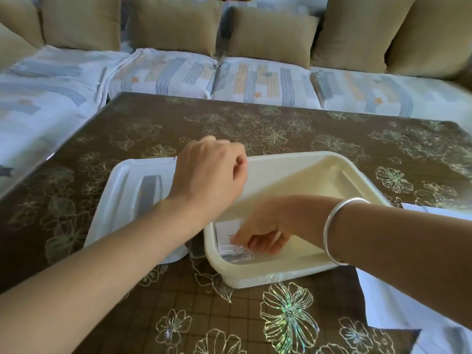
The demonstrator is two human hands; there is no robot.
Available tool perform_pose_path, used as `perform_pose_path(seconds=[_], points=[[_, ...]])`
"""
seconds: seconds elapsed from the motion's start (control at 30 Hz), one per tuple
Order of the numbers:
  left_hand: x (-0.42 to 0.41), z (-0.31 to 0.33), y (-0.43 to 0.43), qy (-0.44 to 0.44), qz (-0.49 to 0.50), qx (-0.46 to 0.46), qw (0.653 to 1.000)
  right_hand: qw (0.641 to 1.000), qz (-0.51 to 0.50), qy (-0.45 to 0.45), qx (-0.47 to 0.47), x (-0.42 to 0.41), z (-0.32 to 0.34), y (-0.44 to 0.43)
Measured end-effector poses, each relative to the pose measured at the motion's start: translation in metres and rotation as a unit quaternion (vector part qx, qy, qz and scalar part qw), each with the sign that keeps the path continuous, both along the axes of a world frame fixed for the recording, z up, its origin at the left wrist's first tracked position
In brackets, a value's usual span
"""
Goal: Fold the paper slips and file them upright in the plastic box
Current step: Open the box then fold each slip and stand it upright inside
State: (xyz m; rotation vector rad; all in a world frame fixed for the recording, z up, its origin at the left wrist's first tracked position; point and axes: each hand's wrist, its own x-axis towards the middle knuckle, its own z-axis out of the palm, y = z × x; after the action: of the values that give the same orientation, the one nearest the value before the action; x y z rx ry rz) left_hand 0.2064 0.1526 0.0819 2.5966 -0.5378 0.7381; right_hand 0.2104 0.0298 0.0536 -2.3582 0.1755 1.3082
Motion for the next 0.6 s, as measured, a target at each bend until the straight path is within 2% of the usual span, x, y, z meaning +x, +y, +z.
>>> perform_pose_path(seconds=[0.13,0.27,0.43,0.6], points=[[0.0007,-0.0014,0.0001,-0.007,-0.001,-0.007,1.000,0.999,0.024,0.000,-0.025,-0.0031,-0.0037,0.0037],[0.0009,-0.0025,-0.0006,-0.008,0.000,-0.018,1.000,0.996,0.064,-0.049,-0.035,-0.0029,-0.0035,0.0034],[0.0018,-0.0045,-0.0006,-0.014,0.001,-0.023,1.000,0.992,0.045,-0.114,-0.020,-0.0008,-0.0051,0.0023],[0.0027,-0.0052,-0.0003,-0.023,0.004,-0.015,1.000,0.992,0.039,-0.115,-0.018,-0.0018,-0.0009,0.0050]])
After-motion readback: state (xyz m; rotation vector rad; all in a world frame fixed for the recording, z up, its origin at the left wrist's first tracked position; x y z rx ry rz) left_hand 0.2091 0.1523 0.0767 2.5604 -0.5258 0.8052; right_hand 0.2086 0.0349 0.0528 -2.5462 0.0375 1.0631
